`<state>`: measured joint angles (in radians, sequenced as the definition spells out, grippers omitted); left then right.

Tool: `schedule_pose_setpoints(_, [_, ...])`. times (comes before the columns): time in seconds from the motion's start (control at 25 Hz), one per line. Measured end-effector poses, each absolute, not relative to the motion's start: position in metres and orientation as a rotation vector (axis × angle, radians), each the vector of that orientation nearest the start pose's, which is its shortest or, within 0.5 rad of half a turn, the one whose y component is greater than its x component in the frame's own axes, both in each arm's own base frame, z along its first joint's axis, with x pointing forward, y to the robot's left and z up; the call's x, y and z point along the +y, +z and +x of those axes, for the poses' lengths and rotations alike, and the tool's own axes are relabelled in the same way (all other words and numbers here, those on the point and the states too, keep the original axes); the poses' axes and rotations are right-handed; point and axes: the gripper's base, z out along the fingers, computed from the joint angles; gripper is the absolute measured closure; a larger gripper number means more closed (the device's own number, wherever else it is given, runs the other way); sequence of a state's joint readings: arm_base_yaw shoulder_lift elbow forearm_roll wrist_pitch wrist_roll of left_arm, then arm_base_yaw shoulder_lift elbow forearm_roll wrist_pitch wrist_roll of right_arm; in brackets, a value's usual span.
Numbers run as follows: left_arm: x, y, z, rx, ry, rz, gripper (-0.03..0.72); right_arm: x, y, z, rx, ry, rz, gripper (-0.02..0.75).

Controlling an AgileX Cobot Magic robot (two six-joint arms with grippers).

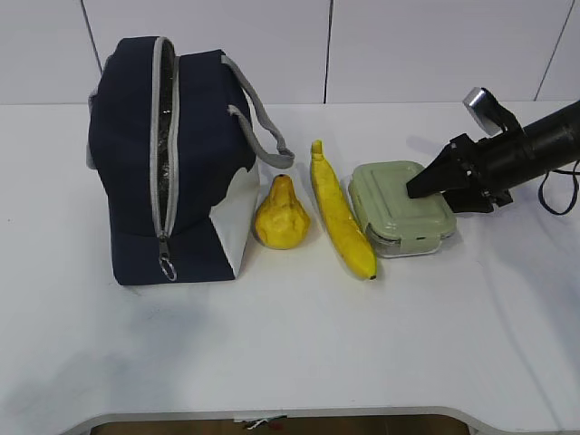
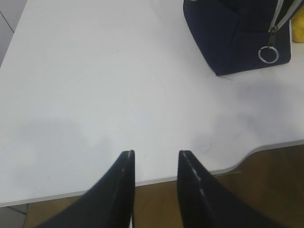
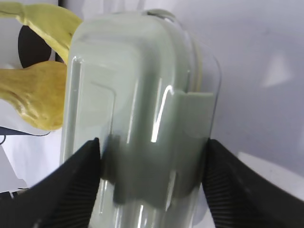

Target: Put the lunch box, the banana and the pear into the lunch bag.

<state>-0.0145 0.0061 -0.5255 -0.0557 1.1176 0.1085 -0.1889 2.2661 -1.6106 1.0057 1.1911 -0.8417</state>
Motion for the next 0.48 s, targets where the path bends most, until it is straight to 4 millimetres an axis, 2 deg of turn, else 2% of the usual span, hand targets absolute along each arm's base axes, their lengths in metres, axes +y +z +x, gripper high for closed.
schedule_pose_setpoints(0.2, [-0.0044,0.2799,-0.0095,2.076,-0.010,0.133,0.448,-0.0112,0.1443,0.4441,2.579,1.216,-0.197,0.291])
schedule_pose_setpoints(0.48, [-0.0044,0.2799,-0.0095,2.076,-0.010,0.133,0.448,-0.0107,0.1451,0.4442,2.572,1.230,-0.187,0.311])
